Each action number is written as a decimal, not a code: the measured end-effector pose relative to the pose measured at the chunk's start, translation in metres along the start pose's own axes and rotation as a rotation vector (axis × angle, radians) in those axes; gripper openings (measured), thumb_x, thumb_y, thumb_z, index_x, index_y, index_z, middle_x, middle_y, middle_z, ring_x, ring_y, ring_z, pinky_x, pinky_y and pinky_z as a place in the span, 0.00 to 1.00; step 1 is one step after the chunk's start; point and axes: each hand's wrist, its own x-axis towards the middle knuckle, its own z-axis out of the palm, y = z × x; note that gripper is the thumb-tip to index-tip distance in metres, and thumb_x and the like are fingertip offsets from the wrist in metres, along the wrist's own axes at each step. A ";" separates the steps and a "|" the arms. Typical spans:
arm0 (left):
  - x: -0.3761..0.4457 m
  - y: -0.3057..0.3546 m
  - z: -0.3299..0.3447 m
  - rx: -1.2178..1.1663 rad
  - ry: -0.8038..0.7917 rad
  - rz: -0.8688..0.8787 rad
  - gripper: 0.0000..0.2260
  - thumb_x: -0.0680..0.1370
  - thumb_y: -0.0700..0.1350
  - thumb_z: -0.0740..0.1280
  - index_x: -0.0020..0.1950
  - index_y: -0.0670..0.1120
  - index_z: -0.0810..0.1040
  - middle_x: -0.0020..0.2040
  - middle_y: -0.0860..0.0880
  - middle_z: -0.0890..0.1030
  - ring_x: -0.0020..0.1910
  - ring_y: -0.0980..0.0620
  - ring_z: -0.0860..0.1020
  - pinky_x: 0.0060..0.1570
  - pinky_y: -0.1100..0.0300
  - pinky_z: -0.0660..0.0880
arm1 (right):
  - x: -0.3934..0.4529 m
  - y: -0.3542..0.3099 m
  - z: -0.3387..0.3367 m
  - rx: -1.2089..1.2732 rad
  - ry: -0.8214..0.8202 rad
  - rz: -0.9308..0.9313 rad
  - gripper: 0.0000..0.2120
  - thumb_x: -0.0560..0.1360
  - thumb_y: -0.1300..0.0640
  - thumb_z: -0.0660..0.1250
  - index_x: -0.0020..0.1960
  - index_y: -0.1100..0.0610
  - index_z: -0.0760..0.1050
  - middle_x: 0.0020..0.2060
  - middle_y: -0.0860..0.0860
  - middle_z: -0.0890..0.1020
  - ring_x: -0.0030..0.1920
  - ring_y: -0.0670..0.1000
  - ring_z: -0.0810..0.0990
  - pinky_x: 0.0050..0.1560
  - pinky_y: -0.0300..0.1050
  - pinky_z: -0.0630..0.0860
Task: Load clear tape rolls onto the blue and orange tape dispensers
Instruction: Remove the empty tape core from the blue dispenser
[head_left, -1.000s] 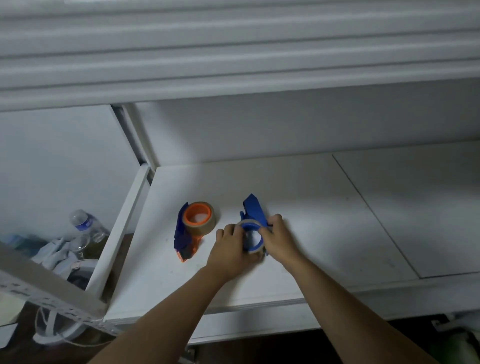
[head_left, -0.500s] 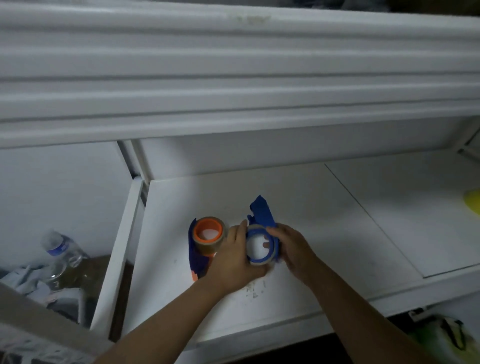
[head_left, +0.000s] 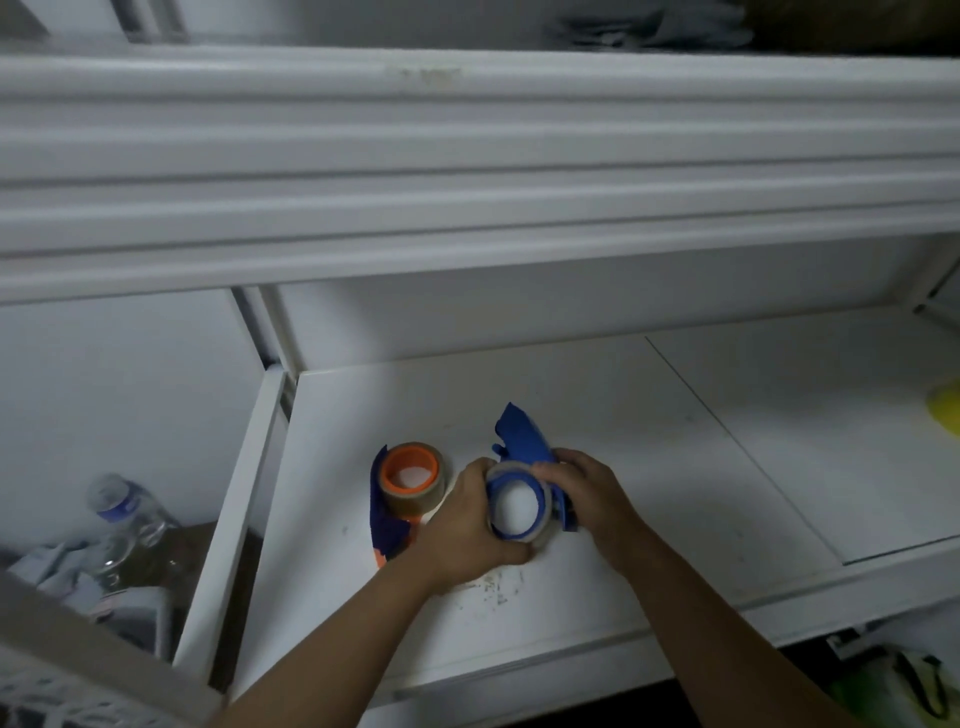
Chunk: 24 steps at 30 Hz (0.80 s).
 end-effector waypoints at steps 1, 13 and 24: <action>0.000 0.002 0.000 -0.019 -0.022 -0.015 0.37 0.62 0.50 0.80 0.63 0.55 0.61 0.58 0.58 0.72 0.55 0.62 0.75 0.51 0.68 0.75 | 0.001 -0.001 -0.003 0.007 0.012 0.002 0.07 0.73 0.59 0.71 0.51 0.56 0.78 0.41 0.51 0.84 0.41 0.52 0.83 0.38 0.41 0.78; 0.002 0.007 0.000 0.136 -0.002 -0.184 0.40 0.57 0.61 0.79 0.62 0.54 0.62 0.59 0.57 0.70 0.55 0.57 0.75 0.54 0.57 0.77 | 0.021 0.017 -0.044 0.134 0.297 0.173 0.11 0.74 0.53 0.69 0.37 0.59 0.77 0.31 0.52 0.79 0.33 0.51 0.77 0.38 0.47 0.72; 0.018 0.002 0.018 0.414 0.156 -0.262 0.50 0.65 0.69 0.68 0.75 0.40 0.56 0.70 0.44 0.68 0.68 0.46 0.68 0.68 0.54 0.65 | 0.016 0.026 -0.048 0.380 0.505 0.230 0.10 0.74 0.50 0.69 0.42 0.58 0.79 0.39 0.55 0.81 0.43 0.55 0.79 0.56 0.58 0.76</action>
